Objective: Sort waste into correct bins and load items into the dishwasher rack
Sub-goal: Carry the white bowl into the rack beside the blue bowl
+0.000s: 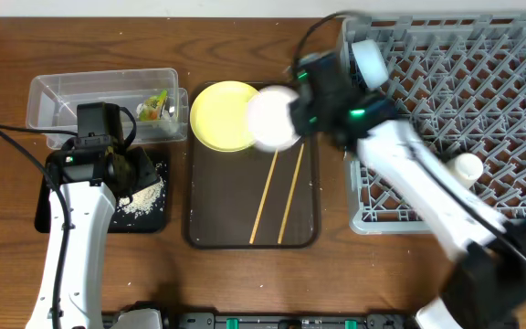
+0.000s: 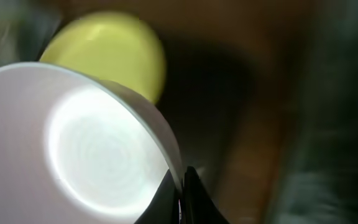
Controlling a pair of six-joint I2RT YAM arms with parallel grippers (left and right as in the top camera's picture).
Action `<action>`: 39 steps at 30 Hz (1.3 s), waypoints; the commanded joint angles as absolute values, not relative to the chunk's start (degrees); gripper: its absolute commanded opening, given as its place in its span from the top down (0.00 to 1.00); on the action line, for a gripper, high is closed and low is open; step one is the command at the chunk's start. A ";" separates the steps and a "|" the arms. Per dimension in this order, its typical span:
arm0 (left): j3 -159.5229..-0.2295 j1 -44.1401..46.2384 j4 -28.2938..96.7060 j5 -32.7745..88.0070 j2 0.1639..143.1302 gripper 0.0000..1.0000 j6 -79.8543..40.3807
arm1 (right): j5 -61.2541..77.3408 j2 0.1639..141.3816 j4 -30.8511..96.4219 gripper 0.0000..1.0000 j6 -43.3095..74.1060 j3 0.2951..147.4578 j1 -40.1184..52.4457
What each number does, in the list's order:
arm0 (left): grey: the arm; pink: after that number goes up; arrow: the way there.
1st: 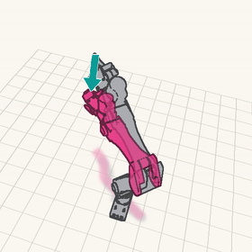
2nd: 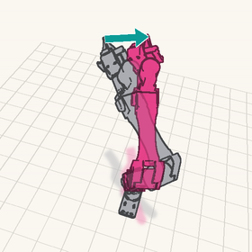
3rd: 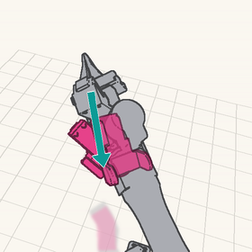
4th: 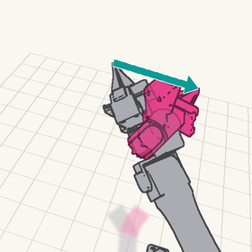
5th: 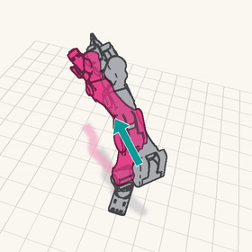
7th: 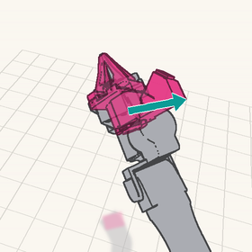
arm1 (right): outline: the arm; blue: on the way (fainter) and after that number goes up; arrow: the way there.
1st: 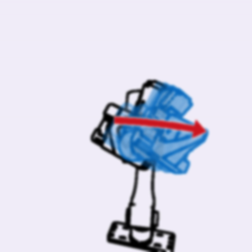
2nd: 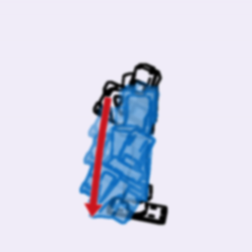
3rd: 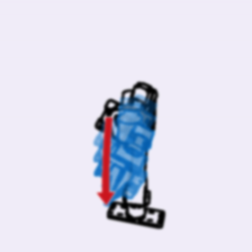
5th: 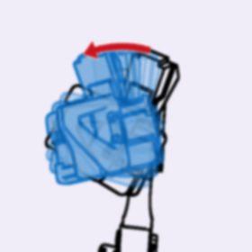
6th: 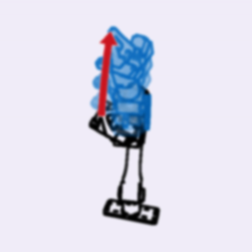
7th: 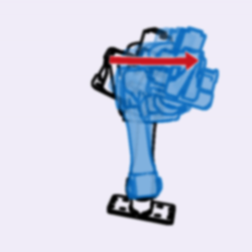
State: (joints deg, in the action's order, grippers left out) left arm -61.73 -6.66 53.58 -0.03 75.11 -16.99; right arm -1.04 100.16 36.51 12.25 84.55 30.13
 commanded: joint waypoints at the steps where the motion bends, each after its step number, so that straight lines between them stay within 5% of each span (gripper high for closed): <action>1: -62.11 -6.79 53.74 -0.86 74.85 0.43 -17.93 | -14.24 94.19 35.66 0.99 7.53 84.77 24.43; 8: -62.11 -6.79 53.49 -0.86 74.85 0.43 -17.93 | -32.29 93.36 25.28 0.99 -4.43 84.75 15.00; 22: -62.11 -6.79 53.49 -0.86 74.85 0.43 -17.96 | -45.58 103.81 -7.53 0.99 -40.40 84.75 5.52; 39: -62.11 -6.79 53.52 -0.64 74.85 0.43 -17.93 | -51.05 118.98 -16.93 0.99 -43.13 84.73 4.05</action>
